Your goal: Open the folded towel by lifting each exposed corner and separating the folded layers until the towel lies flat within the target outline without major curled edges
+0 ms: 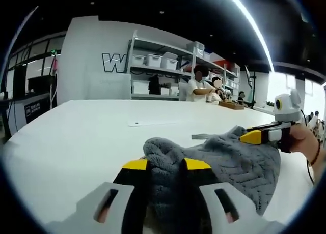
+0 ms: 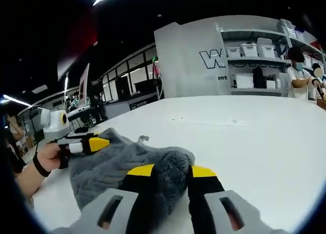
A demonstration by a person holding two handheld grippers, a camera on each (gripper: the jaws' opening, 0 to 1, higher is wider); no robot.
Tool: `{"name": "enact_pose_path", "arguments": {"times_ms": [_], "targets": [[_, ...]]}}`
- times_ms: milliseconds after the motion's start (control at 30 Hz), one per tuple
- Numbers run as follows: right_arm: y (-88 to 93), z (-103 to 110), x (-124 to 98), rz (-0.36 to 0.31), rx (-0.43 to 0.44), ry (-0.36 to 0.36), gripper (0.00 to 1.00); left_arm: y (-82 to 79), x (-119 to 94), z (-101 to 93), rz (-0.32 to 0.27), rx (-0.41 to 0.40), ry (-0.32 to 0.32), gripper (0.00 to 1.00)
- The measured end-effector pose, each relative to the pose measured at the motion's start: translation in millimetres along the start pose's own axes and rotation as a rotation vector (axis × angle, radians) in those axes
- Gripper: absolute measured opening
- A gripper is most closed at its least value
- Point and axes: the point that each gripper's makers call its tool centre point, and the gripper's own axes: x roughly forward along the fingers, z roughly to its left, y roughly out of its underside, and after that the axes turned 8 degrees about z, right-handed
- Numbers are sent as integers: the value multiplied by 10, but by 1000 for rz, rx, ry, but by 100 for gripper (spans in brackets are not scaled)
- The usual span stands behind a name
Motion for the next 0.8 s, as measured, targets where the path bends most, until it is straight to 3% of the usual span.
{"name": "enact_pose_path", "arguments": {"times_ms": [200,433,800], "targets": [[-1,-1,-3,-7,-7,10,10,-7,-4,6,-11,-5,7,9],[-3,-27,-9,-22,6,39,2,-2,-27,15,-37,-35,30,7],[-28,7,-57,-41,22,31,0,-8,-69,28,-71,-45,51,4]]}}
